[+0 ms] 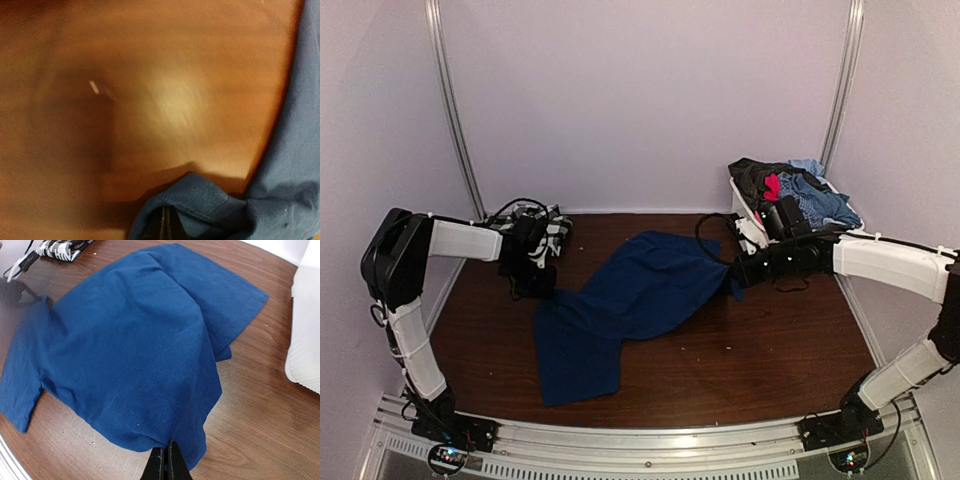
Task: Fold and stack the mixed laundry pile
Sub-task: Flatten out the crumpled T-shirt at the center of the board.
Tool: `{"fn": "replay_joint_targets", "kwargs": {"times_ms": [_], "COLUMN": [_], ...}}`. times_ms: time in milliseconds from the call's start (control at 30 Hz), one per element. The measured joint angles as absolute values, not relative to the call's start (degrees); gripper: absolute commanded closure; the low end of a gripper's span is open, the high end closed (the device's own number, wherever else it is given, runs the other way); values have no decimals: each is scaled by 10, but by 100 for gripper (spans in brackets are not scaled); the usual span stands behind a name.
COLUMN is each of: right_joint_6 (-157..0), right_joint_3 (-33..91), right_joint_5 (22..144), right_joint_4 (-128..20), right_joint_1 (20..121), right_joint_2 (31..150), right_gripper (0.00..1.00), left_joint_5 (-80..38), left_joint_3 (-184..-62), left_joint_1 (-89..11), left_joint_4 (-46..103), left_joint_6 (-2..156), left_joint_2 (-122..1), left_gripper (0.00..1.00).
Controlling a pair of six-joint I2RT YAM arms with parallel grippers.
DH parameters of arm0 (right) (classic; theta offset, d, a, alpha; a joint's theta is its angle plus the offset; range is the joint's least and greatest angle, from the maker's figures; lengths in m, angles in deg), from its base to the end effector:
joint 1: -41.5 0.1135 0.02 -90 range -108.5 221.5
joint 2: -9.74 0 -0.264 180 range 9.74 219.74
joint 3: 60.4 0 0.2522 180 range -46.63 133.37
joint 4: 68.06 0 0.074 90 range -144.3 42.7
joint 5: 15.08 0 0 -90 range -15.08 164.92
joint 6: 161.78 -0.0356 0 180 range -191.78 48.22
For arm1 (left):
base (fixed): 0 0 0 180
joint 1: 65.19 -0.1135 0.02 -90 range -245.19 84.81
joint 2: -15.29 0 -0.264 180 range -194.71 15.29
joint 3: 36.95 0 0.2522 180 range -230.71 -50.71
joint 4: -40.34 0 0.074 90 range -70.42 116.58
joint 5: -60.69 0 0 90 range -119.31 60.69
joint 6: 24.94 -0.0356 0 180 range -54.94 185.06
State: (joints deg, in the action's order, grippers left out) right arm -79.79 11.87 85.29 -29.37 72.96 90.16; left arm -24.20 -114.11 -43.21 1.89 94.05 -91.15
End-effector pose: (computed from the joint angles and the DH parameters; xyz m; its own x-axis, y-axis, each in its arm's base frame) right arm 0.2528 0.1622 0.2585 -0.7023 -0.2690 -0.6591 -0.5257 0.8203 0.2253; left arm 0.3291 -0.1363 0.1421 -0.9465 -0.1386 -0.2915 -0.0624 0.9647 -0.2558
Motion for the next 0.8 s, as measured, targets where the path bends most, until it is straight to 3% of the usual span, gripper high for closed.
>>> {"fn": "replay_joint_targets", "kwargs": {"times_ms": [100,167,500,633,800], "right_joint_6": [-798,-798,-797,-795,-792], "right_joint_3": [124,129,130,130,130], "right_joint_5": [880,890,918,919,919], "right_joint_4": [-306,-308,-320,-318,-315], "right_joint_1": [735,740,758,765,769], "right_joint_2": [930,950,963,967,967], "right_gripper": [100,100,100,100,100], "left_joint_5": [-239,-240,-243,-258,-299], "left_joint_3": [-1202,-1198,-997,-923,-870], "left_joint_1": [-483,-505,-470,-409,-348], "left_joint_4": [32,38,-9,-56,-109], "left_joint_6": [936,935,962,1024,1110], "left_joint_2": [-950,-928,-594,-538,-513], "left_gripper": [56,49,55,62,62]}}
